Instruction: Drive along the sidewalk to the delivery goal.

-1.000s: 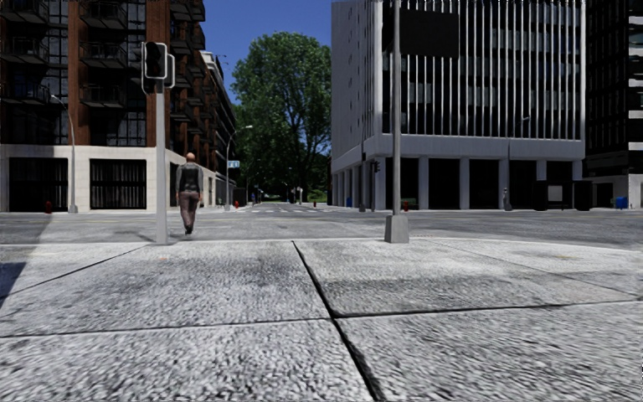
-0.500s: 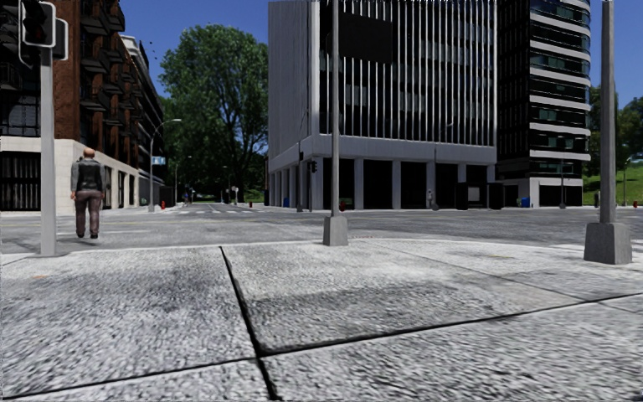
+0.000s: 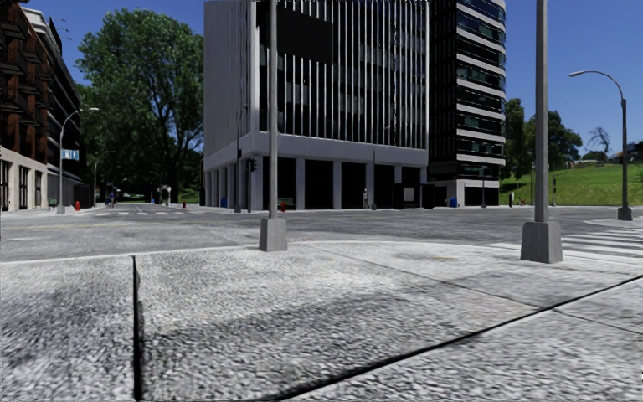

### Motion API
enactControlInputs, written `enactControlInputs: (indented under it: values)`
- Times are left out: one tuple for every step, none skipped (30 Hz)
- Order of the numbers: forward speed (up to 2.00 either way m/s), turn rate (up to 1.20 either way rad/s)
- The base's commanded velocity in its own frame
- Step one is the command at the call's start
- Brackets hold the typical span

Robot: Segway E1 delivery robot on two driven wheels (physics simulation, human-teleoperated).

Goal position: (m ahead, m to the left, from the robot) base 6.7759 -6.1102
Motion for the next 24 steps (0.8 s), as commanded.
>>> enactControlInputs:
  values:
    - [1.04, -0.52]
    - [1.04, -0.52]
    - [1.04, -0.53]
    - [1.04, -0.53]
    - [1.04, -0.53]
    - [1.04, -0.54]
    - [1.04, -0.54]
    - [1.04, -0.56]
    - [1.04, -0.58]
    - [1.04, -0.60]
    - [1.04, -0.60]
    - [1.04, -0.60]
    - [1.04, -0.60]
    - [1.04, -0.60]
    - [1.04, -0.60]
    - [1.04, -0.60]
    - [1.04, -0.60]
    - [1.04, -0.60]
    - [1.04, -0.60]
    - [1.04, -0.60]
    - [1.04, -0.60]
    - [1.04, -0.60]
    - [1.04, -0.60]
    - [1.04, -0.60]
